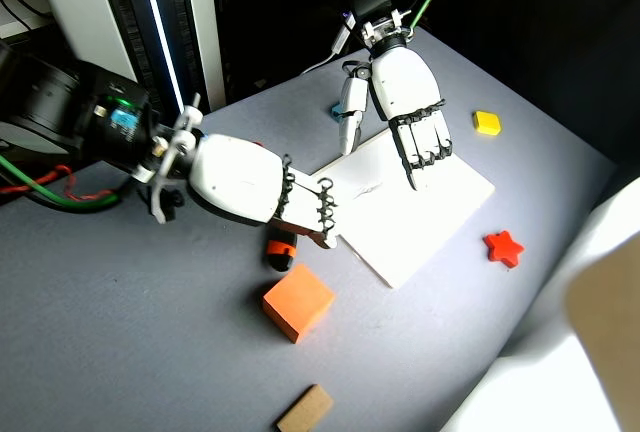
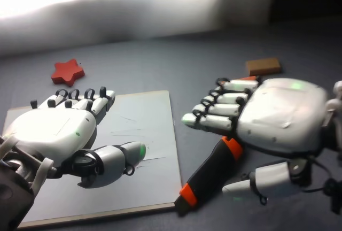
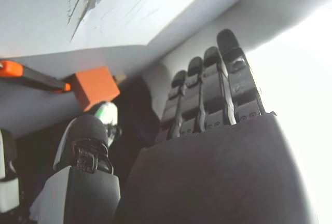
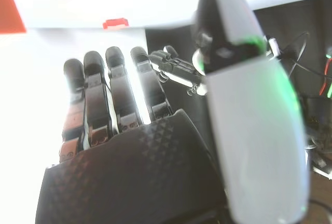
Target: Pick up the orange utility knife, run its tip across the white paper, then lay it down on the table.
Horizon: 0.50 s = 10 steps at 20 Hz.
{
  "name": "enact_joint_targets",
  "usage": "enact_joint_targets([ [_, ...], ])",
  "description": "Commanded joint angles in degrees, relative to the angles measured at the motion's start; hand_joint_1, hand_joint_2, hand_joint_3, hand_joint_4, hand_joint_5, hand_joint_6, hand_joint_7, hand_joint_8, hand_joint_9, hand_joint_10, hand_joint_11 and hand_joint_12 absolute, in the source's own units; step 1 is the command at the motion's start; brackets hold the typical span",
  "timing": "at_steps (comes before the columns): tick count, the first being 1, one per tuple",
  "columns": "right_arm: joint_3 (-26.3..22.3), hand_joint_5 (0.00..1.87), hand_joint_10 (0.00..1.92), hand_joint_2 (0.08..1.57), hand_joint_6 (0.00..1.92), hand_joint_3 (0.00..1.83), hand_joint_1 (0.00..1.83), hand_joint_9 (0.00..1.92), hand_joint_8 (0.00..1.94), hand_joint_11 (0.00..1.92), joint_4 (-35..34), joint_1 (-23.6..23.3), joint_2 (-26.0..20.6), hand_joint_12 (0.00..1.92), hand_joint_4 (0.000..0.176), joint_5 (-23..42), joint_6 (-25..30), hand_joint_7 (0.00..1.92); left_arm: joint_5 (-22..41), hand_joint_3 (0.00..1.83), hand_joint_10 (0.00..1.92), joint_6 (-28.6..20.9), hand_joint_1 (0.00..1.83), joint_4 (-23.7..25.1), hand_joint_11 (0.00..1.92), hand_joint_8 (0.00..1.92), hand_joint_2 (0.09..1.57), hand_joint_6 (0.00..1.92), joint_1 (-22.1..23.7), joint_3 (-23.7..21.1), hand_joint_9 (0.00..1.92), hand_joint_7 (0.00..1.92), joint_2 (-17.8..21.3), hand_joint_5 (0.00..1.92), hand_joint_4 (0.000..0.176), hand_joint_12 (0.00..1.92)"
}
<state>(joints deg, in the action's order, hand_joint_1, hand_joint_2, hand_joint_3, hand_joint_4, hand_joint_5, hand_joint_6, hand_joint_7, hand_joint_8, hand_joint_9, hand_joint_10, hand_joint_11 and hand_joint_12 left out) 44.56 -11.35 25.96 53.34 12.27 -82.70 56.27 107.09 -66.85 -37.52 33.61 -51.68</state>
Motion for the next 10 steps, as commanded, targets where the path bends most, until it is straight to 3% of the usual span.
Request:
enact_joint_targets([
  [1,-0.9,0.17,0.08,1.15,0.04,0.0,0.0,0.29,0.03,0.0,-0.7,-0.9,-1.4,0.91,0.0,4.3,0.3,0.28,4.5,0.01,0.14,0.0,0.0,3.7,0.0,0.06,1.29,0.06,0.1,-0.2,0.41,0.36,0.1,0.2,0.0,1.39],
  [2,-2.4,0.3,0.13,1.16,0.08,0.01,0.0,0.4,0.06,0.0,-1.2,-1.3,-3.4,1.17,0.0,3.4,0.7,0.42,4.5,0.0,0.53,0.0,0.07,3.7,0.09,0.11,1.31,0.15,0.1,-0.2,0.48,0.56,0.1,0.39,0.0,1.55],
  [3,-3.7,0.41,0.19,1.18,0.13,0.01,0.0,0.52,0.11,0.0,-1.2,-1.6,-5.4,1.34,0.0,2.8,1.3,0.57,4.6,0.0,0.93,0.0,0.18,3.7,0.18,0.33,1.31,0.36,0.1,-0.3,0.54,0.74,0.1,0.56,0.0,1.65],
  [4,-5.0,0.52,0.25,1.22,0.18,0.02,0.0,0.6,0.15,0.0,-1.2,-1.8,-7.3,1.49,0.0,2.6,2.0,0.68,4.7,0.0,1.19,0.0,0.22,3.7,0.27,0.71,1.31,0.59,0.2,-0.3,0.56,0.73,0.1,0.59,0.0,1.7],
  [5,-6.2,0.68,0.79,1.27,0.5,0.02,0.0,0.62,0.43,0.17,-1.3,-1.9,-9.1,1.64,0.0,2.4,2.3,0.82,4.7,0.0,1.37,-0.1,0.22,3.7,0.37,1.05,1.31,0.88,0.4,-0.3,0.63,0.75,0.1,0.65,0.0,1.75],
  [6,-7.4,0.78,1.32,1.32,0.89,0.02,0.0,0.67,0.94,0.38,-1.3,-1.9,-11.1,1.82,0.0,2.2,2.3,0.88,4.7,0.0,1.46,-0.1,0.18,3.7,0.3,1.31,1.33,1.14,0.7,-0.4,0.69,0.82,0.2,0.74,0.0,1.79],
  [7,-8.3,0.8,1.61,1.34,1.16,0.01,0.0,0.71,1.26,0.48,-1.3,-1.8,-12.8,1.9,0.0,2.1,2.3,0.91,4.7,0.01,1.56,-0.2,0.15,3.7,0.31,1.43,1.35,1.29,1.0,-0.5,0.72,0.86,0.2,0.79,0.0,1.86],
  [8,-9.2,0.9,1.85,1.36,1.46,0.01,0.0,0.91,1.54,0.73,-1.3,-1.8,-14.6,1.92,0.0,1.4,2.3,1.05,4.7,0.01,1.72,-0.2,0.15,3.7,0.57,1.58,1.37,1.43,1.3,-0.7,0.84,0.95,0.2,0.83,0.0,1.91],
  [10,-11.0,1.13,1.92,1.41,1.65,0.02,0.0,1.25,1.74,1.13,-1.4,-1.5,-17.6,1.92,0.0,1.0,2.7,1.3,5.1,0.01,1.9,-0.3,0.14,3.9,1.0,1.79,1.41,1.86,2.1,-1.4,1.12,1.17,0.5,1.0,0.0,1.92],
])
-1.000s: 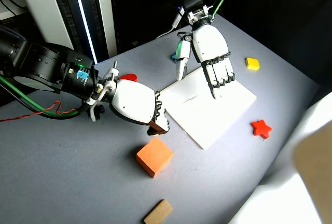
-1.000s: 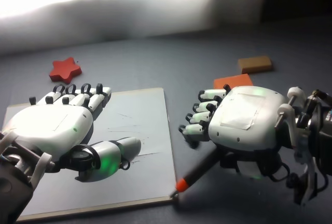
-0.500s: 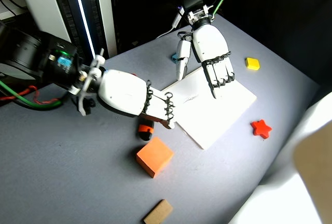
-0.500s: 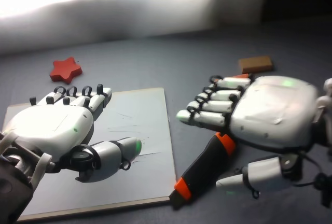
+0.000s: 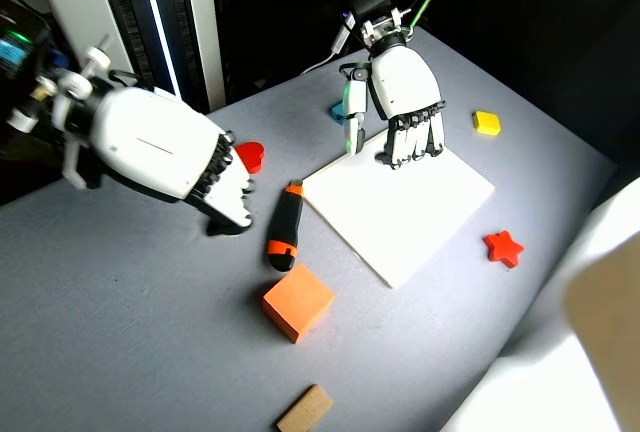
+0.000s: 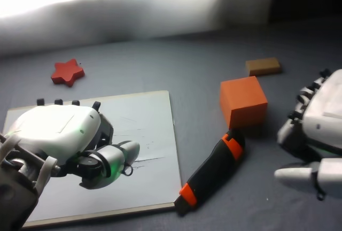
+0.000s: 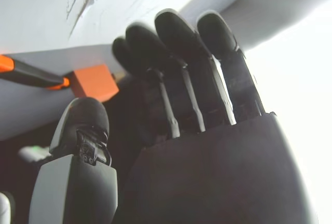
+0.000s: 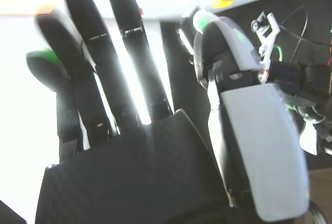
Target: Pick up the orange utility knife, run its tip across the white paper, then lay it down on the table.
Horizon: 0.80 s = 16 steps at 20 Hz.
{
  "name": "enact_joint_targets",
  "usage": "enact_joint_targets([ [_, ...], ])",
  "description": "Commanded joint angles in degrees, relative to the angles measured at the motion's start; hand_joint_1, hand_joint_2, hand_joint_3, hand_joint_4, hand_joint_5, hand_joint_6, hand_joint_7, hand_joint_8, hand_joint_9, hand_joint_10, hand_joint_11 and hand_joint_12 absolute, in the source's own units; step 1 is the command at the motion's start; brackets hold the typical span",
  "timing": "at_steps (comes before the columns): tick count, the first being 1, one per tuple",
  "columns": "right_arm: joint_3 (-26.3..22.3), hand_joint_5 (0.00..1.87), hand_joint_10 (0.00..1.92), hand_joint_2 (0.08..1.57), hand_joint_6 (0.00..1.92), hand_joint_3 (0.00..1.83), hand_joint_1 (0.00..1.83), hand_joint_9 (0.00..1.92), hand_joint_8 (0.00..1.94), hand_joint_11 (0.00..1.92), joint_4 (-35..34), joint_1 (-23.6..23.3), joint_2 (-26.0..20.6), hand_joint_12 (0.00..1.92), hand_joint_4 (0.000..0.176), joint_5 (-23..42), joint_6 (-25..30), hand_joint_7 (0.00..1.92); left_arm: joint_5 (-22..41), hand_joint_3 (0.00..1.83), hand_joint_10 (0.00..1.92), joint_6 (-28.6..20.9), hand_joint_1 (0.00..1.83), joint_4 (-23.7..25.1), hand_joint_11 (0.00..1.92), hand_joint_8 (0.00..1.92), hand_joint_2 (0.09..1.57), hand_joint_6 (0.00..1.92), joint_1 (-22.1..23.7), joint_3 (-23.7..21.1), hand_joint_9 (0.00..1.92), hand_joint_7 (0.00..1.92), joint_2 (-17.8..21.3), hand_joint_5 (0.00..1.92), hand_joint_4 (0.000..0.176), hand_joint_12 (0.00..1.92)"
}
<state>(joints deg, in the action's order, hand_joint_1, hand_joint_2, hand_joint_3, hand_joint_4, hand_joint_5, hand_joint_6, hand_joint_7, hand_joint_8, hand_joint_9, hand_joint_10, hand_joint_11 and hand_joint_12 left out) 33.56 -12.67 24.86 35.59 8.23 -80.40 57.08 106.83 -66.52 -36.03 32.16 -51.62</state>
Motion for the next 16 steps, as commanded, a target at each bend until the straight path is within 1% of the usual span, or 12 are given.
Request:
enact_joint_targets([
  [1,-0.6,1.22,1.92,1.46,1.74,0.01,0.11,1.38,1.87,1.34,-0.1,-0.2,-1.1,1.92,0.013,5.4,1.2,1.37,4.3,0.01,1.92,0.0,0.13,3.6,1.19,1.88,1.44,1.91,0.9,-0.2,1.28,1.28,0.5,1.16,0.0,1.92],
  [2,-1.4,1.26,1.92,1.49,1.8,0.01,0.21,1.43,1.93,1.42,-0.1,-0.2,-2.7,1.92,0.143,5.8,1.8,1.4,4.3,0.0,1.92,-0.2,0.13,3.6,1.24,1.91,1.47,1.92,1.6,-0.6,1.33,1.31,0.6,1.21,0.014,1.92],
  [3,-1.8,1.28,1.92,1.52,1.89,0.01,0.35,1.45,1.94,1.46,-0.1,-0.2,-3.6,1.92,0.169,6.2,1.9,1.41,4.3,0.0,1.92,-0.3,0.15,3.6,1.3,1.92,1.51,1.92,1.9,-0.9,1.36,1.34,0.7,1.23,0.139,1.92],
  [4,-2.3,1.3,1.92,1.52,1.91,0.01,0.51,1.47,1.94,1.47,-0.1,-0.1,-4.7,1.92,0.175,6.7,2.4,1.4,4.2,0.01,1.92,-0.8,0.26,3.7,1.32,1.92,1.54,1.92,2.0,-1.2,1.37,1.34,0.9,1.24,0.169,1.92],
  [5,-2.7,1.29,1.92,1.52,1.92,0.0,0.57,1.47,1.94,1.48,-0.1,0.3,-5.7,1.92,0.176,7.2,3.5,1.41,4.2,0.01,1.92,-1.4,0.31,3.8,1.33,1.92,1.55,1.92,2.0,-1.8,1.38,1.34,1.2,1.25,0.175,1.92],
  [6,-2.8,1.29,1.92,1.52,1.92,0.0,0.59,1.48,1.94,1.49,-0.2,0.9,-6.4,1.92,0.176,7.9,4.4,1.42,4.2,0.0,1.92,-1.5,0.38,3.8,1.32,1.92,1.54,1.92,2.0,-2.0,1.36,1.32,1.3,1.23,0.176,1.92],
  [7,-2.8,1.29,1.92,1.5,1.92,0.0,0.65,1.48,1.94,1.48,-1.1,1.2,-6.9,1.92,0.176,8.1,4.5,1.42,4.2,0.0,1.92,-1.6,0.45,3.9,1.31,1.92,1.53,1.92,2.1,-2.1,1.35,1.31,1.4,1.22,0.176,1.92],
  [9,-3.0,1.3,1.92,1.5,1.92,0.0,0.66,1.48,1.94,1.49,-5.8,1.1,-7.8,1.92,0.176,7.4,4.4,1.42,4.1,0.0,1.92,-3.2,0.47,6.4,1.32,1.92,1.53,1.92,1.8,-2.2,1.36,1.33,1.4,1.25,0.176,1.92],
  [12,-3.5,1.3,1.92,1.5,1.92,0.0,0.65,1.46,1.94,1.48,-7.1,0.6,-8.5,1.92,0.176,4.9,3.6,1.4,3.8,0.0,1.92,-3.8,0.57,7.4,1.34,1.92,1.5,1.92,1.5,-2.6,1.38,1.33,1.3,1.25,0.176,1.92],
  [14,-3.5,1.28,1.92,1.51,1.92,0.0,0.64,1.44,1.94,1.45,-7.3,0.1,-8.8,1.92,0.176,1.2,1.3,1.38,3.8,0.0,1.92,-4.0,0.55,8.1,1.32,1.92,1.5,1.92,1.2,-2.9,1.35,1.31,1.3,1.23,0.176,1.92],
  [16,-3.6,1.28,1.92,1.5,1.92,0.0,0.64,1.44,1.94,1.45,-8.7,-0.2,-8.9,1.92,0.176,0.2,1.4,1.39,3.8,0.0,1.92,-4.6,0.53,8.6,1.31,1.92,1.51,1.92,0.9,-2.9,1.35,1.31,1.3,1.23,0.176,1.92],
])
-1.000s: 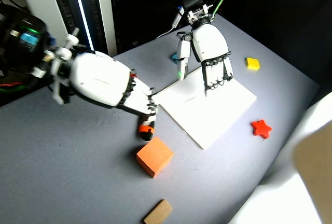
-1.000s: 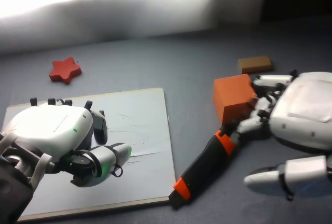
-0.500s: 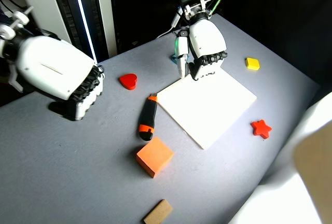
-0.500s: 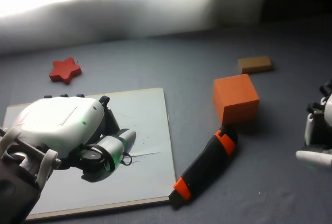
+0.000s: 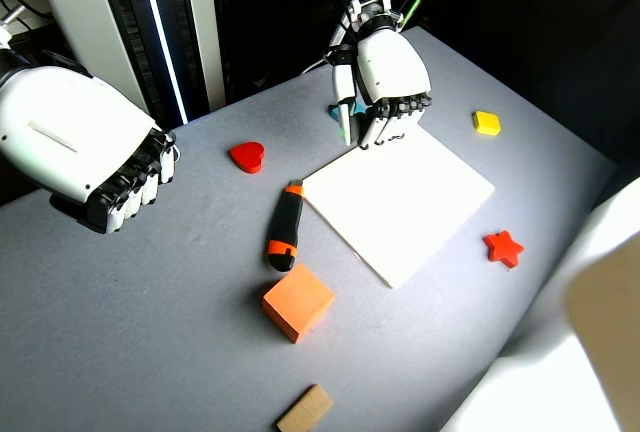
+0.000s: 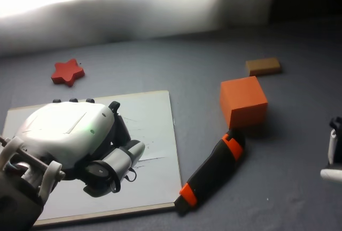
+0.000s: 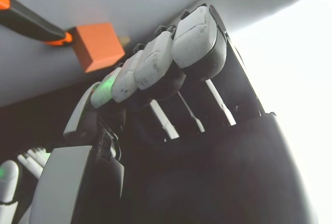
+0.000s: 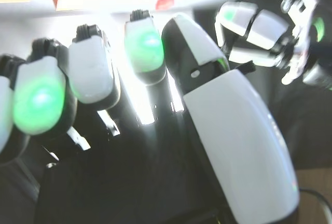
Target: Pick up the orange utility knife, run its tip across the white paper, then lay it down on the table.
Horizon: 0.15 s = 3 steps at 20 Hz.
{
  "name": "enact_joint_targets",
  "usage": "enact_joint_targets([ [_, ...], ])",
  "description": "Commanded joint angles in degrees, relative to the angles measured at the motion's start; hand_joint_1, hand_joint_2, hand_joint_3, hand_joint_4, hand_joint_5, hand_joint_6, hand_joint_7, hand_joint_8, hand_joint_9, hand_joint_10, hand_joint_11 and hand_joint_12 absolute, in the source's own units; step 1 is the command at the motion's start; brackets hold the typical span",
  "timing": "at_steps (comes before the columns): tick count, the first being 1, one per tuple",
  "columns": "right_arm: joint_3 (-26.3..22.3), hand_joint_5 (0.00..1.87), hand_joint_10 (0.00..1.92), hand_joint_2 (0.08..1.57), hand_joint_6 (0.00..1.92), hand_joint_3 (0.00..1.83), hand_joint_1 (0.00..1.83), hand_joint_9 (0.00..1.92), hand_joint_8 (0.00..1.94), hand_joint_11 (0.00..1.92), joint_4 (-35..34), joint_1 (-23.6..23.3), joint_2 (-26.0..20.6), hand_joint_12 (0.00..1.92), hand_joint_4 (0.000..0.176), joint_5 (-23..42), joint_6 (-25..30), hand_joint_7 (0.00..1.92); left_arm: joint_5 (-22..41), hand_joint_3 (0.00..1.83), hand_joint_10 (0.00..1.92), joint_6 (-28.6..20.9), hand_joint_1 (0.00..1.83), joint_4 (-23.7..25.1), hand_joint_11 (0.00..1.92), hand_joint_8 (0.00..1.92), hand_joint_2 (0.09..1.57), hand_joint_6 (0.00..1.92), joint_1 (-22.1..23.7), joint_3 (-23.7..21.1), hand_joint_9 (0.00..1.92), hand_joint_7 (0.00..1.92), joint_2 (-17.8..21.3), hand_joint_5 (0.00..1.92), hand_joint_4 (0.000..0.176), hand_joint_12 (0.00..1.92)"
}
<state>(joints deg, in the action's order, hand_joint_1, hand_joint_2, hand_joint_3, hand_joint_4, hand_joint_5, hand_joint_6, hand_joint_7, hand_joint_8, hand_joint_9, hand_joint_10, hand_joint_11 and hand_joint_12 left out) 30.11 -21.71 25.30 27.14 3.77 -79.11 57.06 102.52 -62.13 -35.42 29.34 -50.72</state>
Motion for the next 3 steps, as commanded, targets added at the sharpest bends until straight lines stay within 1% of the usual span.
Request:
enact_joint_targets([
  [1,-0.1,1.27,1.92,1.52,1.92,0.0,0.59,1.45,1.94,1.45,-1.0,-1.2,-0.6,1.92,0.176,4.7,1.0,1.39,3.8,0.0,1.92,-0.6,0.54,4.6,1.3,1.92,1.5,1.92,0.2,-0.1,1.35,1.31,0.5,1.22,0.176,1.92],
  [3,-0.1,1.26,1.92,1.52,1.92,0.0,0.6,1.42,1.94,1.44,-1.0,-1.5,-0.7,1.92,0.176,5.2,3.1,1.37,3.8,0.0,1.92,-0.6,0.56,4.7,1.3,1.92,1.5,1.92,0.2,-0.3,1.34,1.29,0.7,1.21,0.176,1.92],
])
